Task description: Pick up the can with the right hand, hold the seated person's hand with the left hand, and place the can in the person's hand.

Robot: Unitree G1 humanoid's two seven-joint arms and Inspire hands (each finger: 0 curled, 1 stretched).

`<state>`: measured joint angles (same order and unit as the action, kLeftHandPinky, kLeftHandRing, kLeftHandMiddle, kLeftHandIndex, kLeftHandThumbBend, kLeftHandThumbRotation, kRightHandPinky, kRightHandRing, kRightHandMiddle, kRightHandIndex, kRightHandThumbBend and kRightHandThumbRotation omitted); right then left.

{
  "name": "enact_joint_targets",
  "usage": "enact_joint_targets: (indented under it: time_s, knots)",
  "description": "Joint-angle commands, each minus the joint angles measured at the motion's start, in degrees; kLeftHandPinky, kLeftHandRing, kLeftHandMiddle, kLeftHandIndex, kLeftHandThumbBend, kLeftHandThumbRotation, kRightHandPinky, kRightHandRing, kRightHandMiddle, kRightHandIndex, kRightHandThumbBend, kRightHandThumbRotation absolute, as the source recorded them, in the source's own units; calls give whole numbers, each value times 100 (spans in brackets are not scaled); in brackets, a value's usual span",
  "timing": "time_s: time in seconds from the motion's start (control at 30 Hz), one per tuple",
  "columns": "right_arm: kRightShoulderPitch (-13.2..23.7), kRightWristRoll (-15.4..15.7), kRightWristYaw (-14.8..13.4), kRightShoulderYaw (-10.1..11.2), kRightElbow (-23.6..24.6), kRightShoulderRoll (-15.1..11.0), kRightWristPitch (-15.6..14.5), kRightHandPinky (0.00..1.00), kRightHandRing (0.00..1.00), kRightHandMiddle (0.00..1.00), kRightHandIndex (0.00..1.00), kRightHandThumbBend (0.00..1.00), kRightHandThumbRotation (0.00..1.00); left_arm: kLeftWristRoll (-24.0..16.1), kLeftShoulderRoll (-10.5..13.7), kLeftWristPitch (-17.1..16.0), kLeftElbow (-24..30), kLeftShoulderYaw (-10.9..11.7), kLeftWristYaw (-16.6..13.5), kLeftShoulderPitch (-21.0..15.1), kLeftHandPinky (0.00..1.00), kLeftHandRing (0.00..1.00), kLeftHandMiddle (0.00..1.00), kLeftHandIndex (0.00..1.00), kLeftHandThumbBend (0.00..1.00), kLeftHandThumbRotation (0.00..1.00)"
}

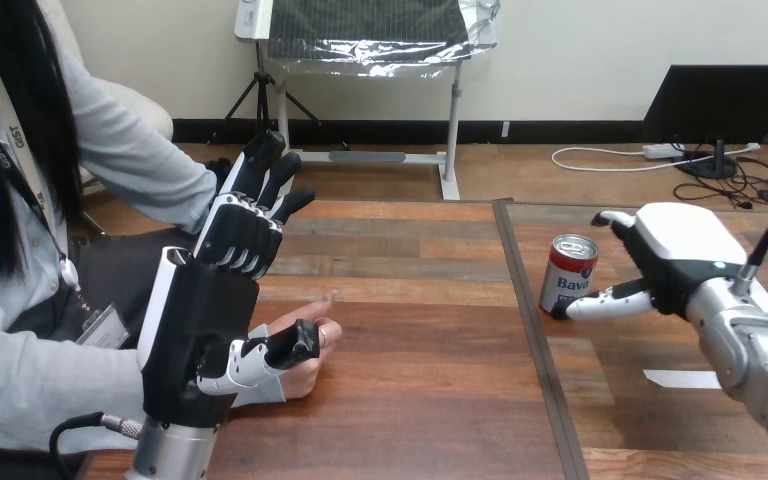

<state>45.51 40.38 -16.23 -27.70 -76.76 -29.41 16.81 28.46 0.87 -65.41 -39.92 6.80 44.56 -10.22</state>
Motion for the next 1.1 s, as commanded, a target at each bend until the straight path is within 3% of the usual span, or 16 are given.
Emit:
enact_joint_targets:
  time_s: [0.0,0.6,1.07]
  knots:
    - [200,32,-9,-44,111,55,-44,100,97,88,91,100,67,-49,-31,-84,86,-8,-20,-276,88,95,97,94,100,53]
    - [143,-2,26,-73,97,75,-32,100,96,88,89,100,67,-34,-49,-102,89,-4,-7,-277,88,95,97,95,100,53]
    - [79,-37,-23,-41,78,98,15,99,96,87,89,100,69,29,-43,69,136,-36,41,-243,90,96,98,95,100,52]
